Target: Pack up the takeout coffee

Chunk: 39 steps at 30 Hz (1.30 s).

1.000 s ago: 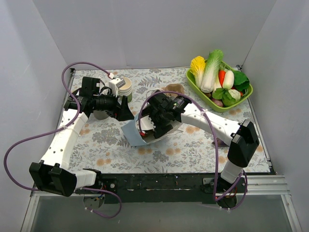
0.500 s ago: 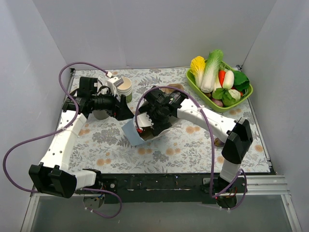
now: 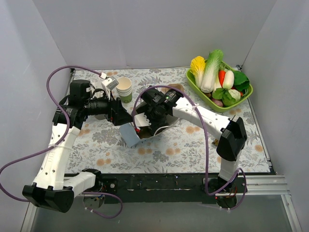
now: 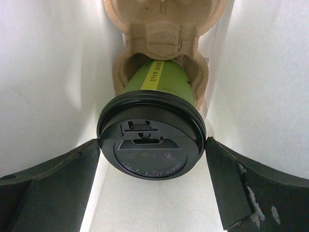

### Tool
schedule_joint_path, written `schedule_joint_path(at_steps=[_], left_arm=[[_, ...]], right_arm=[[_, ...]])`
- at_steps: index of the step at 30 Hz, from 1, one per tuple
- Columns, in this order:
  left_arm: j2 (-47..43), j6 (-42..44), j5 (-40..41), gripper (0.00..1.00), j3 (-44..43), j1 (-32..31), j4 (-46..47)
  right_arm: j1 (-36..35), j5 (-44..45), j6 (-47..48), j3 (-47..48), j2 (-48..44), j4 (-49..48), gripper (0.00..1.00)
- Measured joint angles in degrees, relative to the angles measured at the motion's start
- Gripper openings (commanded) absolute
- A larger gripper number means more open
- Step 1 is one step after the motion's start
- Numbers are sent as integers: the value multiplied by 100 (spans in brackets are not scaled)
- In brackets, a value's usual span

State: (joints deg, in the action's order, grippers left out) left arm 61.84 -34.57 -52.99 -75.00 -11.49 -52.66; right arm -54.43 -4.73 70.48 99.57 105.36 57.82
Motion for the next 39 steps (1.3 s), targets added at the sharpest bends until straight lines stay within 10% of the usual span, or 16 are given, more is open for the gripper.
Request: schedule_joint_path(at_steps=[39], left_arm=[[1167, -975, 717, 76, 472, -31, 1287]], right_arm=[[-415, -245, 221, -756, -1604, -1412, 94]])
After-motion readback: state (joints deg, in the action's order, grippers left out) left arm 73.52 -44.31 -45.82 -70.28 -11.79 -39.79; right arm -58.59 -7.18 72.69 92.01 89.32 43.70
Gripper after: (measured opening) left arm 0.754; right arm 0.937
